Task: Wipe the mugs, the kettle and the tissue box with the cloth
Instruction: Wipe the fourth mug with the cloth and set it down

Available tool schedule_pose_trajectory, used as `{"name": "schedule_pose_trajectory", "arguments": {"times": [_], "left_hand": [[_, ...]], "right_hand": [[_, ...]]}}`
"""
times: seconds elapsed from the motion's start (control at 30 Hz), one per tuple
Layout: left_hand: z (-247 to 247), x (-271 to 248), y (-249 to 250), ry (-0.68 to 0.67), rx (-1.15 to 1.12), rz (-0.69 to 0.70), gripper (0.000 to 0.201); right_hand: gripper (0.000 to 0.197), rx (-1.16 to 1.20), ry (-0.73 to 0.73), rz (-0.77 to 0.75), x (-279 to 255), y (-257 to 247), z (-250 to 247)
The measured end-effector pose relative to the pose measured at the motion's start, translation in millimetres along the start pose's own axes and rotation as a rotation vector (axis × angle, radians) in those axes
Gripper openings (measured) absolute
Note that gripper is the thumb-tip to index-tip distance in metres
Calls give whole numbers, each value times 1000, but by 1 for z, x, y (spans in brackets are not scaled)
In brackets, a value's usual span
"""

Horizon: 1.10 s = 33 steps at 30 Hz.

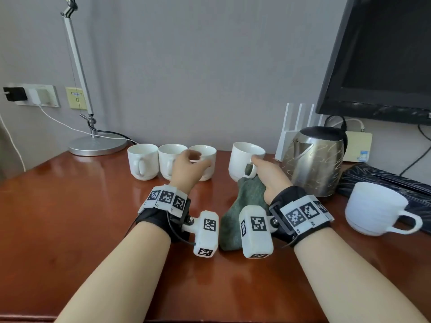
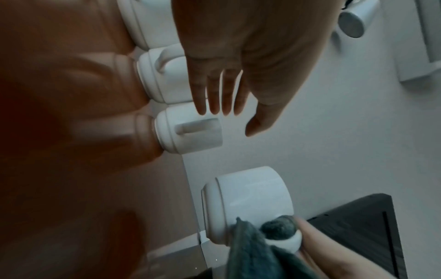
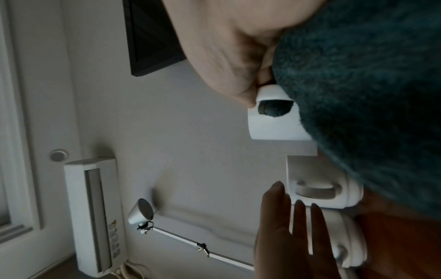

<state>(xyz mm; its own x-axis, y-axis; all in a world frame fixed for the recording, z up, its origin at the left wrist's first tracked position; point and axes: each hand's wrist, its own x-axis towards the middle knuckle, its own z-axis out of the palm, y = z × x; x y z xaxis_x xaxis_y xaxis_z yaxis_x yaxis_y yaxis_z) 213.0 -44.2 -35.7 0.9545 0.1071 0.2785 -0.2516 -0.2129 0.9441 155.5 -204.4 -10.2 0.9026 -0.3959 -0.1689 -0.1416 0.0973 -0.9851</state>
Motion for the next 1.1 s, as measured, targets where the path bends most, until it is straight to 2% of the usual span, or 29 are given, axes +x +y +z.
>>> {"name": "schedule_pose_trajectory", "arguments": {"times": [0.1,0.23,0.37,0.6,0.77,1.1], "left_hand": [[0,8,-15,34,17,-55,25],[5,15,-33,-21,-26,-120,26],[8,14,-33,-78,-83,-168,13],[6,12,-35,-186,-241,-239,26],[7,10,-34,-185,-304,-282,28],[7,10,-37,-192,-337,-272,23]], "right_hand": [[49,-45,17,2,15,3,5],[56,-129,32,12,29,10,16],[51,-179,21,13,37,11,26],[54,-255,-48,-76,50,15,31],[60,-270,-93,-82,52,18,32],[52,-219,-135,-95,56,21,27]]}}
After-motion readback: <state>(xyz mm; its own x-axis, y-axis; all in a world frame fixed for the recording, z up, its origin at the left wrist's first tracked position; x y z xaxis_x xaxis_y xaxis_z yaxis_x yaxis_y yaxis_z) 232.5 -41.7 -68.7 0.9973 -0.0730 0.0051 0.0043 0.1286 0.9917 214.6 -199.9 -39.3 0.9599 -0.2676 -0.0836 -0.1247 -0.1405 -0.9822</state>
